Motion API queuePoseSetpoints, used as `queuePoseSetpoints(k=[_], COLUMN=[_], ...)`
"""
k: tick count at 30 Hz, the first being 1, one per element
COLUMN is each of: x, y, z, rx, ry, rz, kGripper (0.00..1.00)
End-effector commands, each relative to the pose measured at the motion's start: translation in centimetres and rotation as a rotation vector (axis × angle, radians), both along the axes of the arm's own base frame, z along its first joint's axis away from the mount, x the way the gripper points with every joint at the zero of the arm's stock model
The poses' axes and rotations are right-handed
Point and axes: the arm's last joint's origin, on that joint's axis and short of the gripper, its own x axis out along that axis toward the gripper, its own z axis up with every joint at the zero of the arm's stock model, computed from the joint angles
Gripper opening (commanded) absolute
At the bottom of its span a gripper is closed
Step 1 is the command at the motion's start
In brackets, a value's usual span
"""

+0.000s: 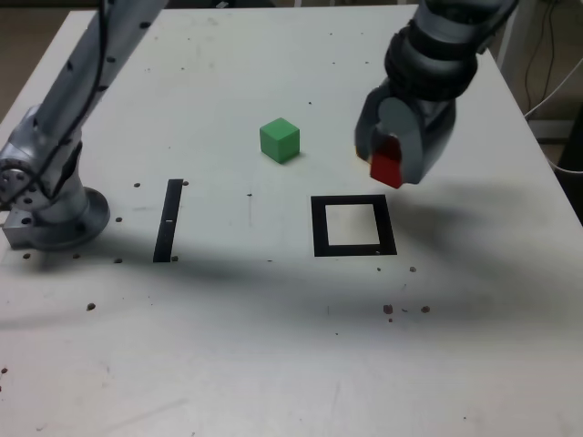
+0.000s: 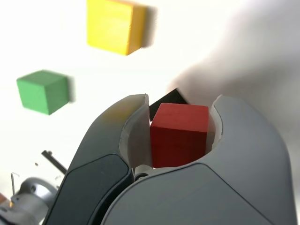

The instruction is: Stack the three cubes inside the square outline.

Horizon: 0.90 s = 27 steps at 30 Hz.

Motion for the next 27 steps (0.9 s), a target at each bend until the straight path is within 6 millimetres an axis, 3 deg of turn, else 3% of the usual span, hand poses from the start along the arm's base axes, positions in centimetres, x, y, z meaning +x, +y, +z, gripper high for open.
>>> queuePoseSetpoints(k=[1, 13, 27], x=[-0.7, -3.5, -4.2], y=[0.0, -0.2, -0.5], z=[0.8, 1.2, 0.3], rx=[-0.002, -0.041, -0.056], ry=[-0.017, -0.013, -0.059], rz=[0.019, 0.227, 0.542], kGripper=[0.37, 0.37, 0.37])
